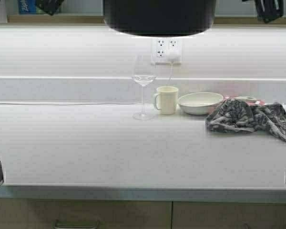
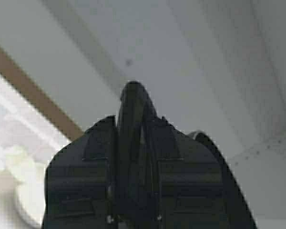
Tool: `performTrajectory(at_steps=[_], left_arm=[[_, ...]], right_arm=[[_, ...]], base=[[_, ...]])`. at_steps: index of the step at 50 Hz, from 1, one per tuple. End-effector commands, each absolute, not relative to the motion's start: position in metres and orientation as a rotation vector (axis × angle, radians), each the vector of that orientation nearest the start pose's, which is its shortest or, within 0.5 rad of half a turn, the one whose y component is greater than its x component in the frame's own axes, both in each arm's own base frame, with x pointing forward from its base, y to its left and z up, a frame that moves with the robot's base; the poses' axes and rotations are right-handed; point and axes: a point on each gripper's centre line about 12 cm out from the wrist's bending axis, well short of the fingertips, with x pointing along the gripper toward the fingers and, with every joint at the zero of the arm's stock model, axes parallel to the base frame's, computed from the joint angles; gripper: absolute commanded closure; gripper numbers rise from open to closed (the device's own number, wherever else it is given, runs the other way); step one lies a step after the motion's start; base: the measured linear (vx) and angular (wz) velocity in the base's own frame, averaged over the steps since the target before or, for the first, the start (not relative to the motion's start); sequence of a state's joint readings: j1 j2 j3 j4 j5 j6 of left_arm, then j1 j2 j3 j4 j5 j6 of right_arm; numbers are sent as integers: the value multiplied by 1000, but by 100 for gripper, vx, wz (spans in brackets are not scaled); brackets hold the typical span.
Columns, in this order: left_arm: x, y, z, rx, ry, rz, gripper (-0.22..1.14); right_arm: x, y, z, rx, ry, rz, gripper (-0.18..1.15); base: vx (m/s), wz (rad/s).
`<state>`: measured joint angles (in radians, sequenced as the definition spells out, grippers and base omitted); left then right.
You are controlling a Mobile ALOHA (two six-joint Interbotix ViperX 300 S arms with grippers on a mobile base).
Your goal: Open the cabinet, put the pot inside, then close it
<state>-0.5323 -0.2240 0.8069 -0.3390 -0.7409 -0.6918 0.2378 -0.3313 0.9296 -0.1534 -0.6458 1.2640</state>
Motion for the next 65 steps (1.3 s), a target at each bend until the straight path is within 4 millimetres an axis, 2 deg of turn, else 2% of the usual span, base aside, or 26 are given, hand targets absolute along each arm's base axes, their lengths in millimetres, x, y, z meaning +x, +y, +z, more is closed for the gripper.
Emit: performTrajectory(at_steps=[1, 7, 19, 29, 36, 55, 65], left_arm=[[326, -192, 330, -888, -28, -454, 89], [346, -203, 348, -876, -36, -460, 89], [394, -215, 356, -900, -44, -431, 89], [427, -220, 367, -925, -63, -413, 89], [450, -225, 370, -936, -73, -406, 89], [502, -246, 342, -963, -64, -381, 89], [508, -247, 339, -972, -88, -372, 89]], right_arm=[[319, 114, 309, 1082, 126, 420, 90], [334, 114, 325, 1074, 127, 394, 90], [373, 107, 352, 1071, 91, 344, 90], [419, 103, 352, 1063, 101, 287, 90], [443, 97, 349, 1062, 100, 256, 90], [496, 79, 336, 1062, 79, 197, 90], [522, 75, 328, 1053, 103, 156, 90]], base=[[0, 0], [0, 0], [0, 0], [0, 0], [0, 0], [1, 0], [1, -1]])
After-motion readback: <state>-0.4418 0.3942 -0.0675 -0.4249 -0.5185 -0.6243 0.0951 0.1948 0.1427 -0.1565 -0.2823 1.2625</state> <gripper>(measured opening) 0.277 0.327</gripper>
